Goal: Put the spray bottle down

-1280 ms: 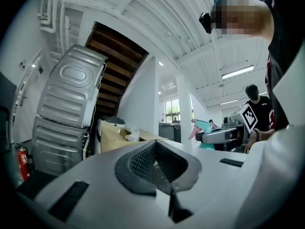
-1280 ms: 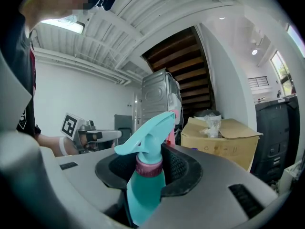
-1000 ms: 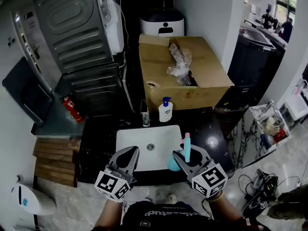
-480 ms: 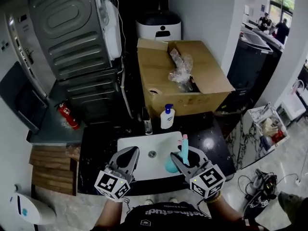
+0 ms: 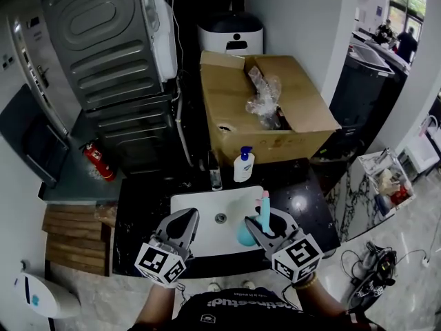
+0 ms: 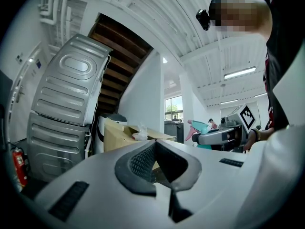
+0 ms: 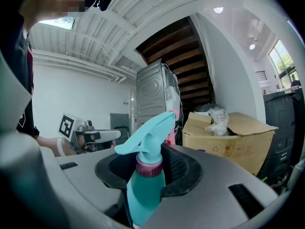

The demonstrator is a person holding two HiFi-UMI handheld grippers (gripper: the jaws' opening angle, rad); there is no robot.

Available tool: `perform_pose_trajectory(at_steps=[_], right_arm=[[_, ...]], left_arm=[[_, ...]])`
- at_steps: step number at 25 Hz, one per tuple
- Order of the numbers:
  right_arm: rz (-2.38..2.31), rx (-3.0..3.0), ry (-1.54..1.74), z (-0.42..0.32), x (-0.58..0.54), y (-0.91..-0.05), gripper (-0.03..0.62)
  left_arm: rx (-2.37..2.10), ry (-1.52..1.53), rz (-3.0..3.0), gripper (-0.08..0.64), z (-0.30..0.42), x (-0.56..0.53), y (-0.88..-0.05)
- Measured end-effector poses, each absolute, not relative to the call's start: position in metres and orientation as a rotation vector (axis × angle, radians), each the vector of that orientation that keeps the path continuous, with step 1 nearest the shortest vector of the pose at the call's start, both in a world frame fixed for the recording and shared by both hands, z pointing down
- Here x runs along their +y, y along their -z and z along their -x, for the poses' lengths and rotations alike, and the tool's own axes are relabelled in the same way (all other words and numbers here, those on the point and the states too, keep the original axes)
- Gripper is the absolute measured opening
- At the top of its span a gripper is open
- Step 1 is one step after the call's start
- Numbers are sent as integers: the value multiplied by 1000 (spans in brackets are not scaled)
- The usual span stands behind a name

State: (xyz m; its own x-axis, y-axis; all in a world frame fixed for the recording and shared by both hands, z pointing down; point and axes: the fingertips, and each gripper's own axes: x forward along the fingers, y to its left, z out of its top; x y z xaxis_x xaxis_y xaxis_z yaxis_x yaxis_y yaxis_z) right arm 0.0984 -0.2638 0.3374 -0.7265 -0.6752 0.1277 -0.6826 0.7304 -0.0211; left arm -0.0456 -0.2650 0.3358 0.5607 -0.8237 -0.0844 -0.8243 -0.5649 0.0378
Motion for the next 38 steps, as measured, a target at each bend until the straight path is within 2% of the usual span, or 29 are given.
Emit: perform_pose_trajectory(at_steps=[10,24,38], right_arm=[[-942,-2893,-82,-38,-271,-338,167],[-543,-2983,6,120,-267,-352,167],[-382,-2977,16,259,-270,-423,166]], left_arm=[[1658,-127,2657,14,112,-250,-341],[2037,-101,2411,14,252,-193,-367],[2190,-118,2327,14,332,-154,-397]])
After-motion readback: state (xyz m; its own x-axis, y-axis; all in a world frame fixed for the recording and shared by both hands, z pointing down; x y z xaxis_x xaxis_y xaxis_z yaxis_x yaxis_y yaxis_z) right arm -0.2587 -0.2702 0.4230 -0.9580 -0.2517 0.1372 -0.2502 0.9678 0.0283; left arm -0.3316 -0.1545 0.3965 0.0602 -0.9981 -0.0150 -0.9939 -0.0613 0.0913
